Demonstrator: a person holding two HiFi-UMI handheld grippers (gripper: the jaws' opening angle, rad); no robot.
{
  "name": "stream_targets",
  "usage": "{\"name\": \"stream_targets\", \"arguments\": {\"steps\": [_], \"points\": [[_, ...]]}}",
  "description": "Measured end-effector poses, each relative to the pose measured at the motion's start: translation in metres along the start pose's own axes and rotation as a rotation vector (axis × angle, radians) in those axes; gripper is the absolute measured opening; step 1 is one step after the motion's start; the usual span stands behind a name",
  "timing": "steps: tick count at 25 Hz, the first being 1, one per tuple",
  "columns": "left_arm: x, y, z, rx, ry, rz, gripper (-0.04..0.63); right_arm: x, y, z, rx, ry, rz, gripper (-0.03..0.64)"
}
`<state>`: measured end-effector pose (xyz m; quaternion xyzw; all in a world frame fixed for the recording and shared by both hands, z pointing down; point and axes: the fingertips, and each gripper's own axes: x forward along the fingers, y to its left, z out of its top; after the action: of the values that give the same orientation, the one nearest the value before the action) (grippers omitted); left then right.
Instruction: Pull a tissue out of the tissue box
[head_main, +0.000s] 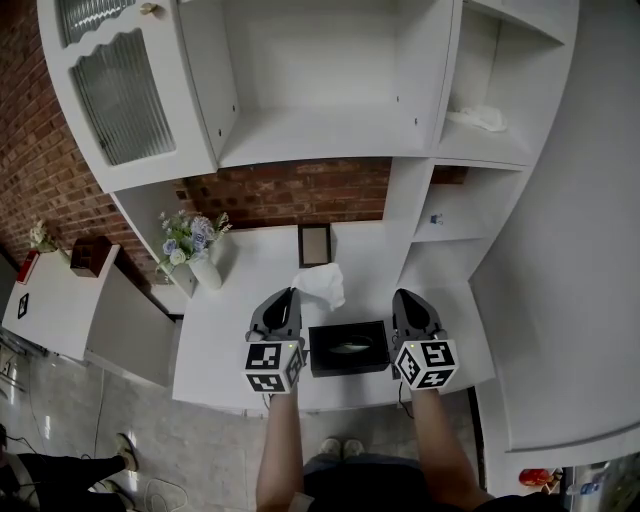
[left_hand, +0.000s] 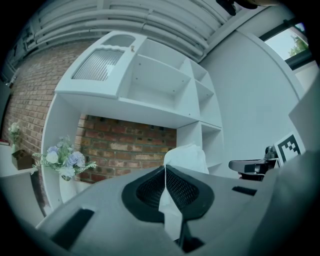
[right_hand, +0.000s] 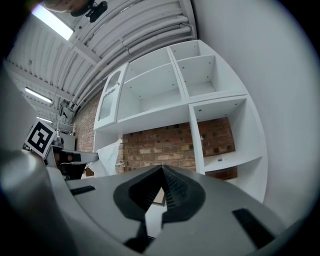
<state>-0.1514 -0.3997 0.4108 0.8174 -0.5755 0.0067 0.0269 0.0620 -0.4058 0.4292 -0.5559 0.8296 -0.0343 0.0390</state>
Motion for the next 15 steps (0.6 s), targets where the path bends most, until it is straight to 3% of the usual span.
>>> {"name": "stream_targets", "arguments": {"steps": [15], "points": [[0.0024, 0.004, -0.0074, -0.01, 0.02, -0.021, 0.012, 0.0061, 0.0098, -0.0057, 0.001, 0.017, 0.009, -0.002]]}}
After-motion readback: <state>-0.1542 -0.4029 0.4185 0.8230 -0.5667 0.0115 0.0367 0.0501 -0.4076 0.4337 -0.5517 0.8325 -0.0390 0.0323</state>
